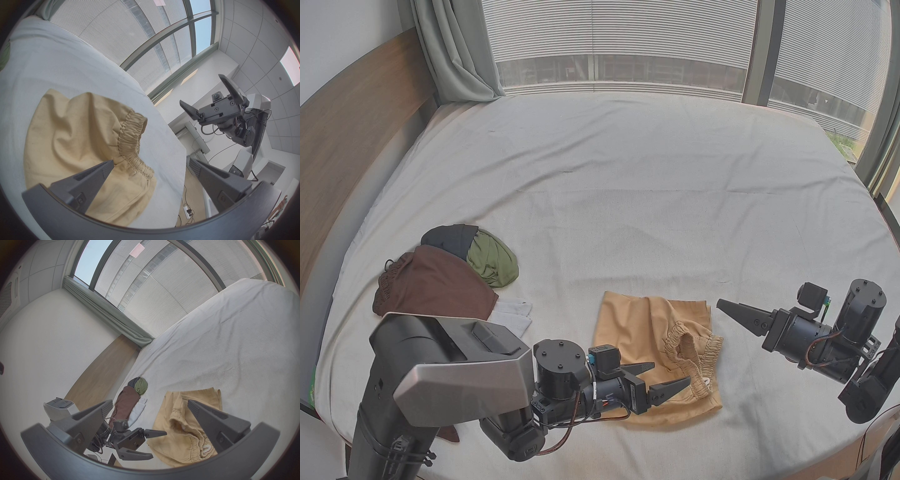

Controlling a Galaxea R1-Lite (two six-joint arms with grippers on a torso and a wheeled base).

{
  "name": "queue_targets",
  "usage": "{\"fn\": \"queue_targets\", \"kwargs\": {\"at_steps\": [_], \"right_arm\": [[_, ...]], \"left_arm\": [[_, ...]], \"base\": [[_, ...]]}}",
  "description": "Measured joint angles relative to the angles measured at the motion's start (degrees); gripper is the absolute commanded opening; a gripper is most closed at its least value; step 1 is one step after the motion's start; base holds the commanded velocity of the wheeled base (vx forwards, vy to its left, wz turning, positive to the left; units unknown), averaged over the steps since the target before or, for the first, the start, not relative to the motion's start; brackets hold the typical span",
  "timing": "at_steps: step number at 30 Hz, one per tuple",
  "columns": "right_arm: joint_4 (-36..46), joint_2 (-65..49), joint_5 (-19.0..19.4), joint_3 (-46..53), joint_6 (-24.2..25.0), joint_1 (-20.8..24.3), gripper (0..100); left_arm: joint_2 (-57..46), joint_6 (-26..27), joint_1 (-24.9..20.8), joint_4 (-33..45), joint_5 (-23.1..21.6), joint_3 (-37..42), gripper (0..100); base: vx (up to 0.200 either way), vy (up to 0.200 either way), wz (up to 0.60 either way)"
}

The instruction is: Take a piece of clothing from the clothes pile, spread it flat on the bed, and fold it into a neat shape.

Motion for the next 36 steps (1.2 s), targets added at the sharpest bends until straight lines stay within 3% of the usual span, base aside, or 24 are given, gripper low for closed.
{"fn": "queue_targets", "kwargs": {"at_steps": [8,20,28,36], "right_arm": [[0.05,1.12,-0.15,0.35,0.04,0.63,100],[-0.15,7.85,-0.34,0.05,-0.11,0.61,100],[-0.13,11.9,-0.23,-2.21,-0.4,1.24,100],[-0.17,19.54,-0.26,-9.55,-2.0,1.22,100]], "left_arm": [[-3.74,0.0,1.27,0.0,0.41,1.84,100],[-13.03,0.99,11.0,0.09,-0.02,10.41,100],[-16.96,9.5,17.31,-0.18,-1.3,17.91,100],[-19.76,14.73,22.09,-0.22,-7.06,23.17,100]], "base": [[0.0,0.0,0.0],[0.0,0.0,0.0],[0.0,0.0,0.0],[0.0,0.0,0.0]]}}
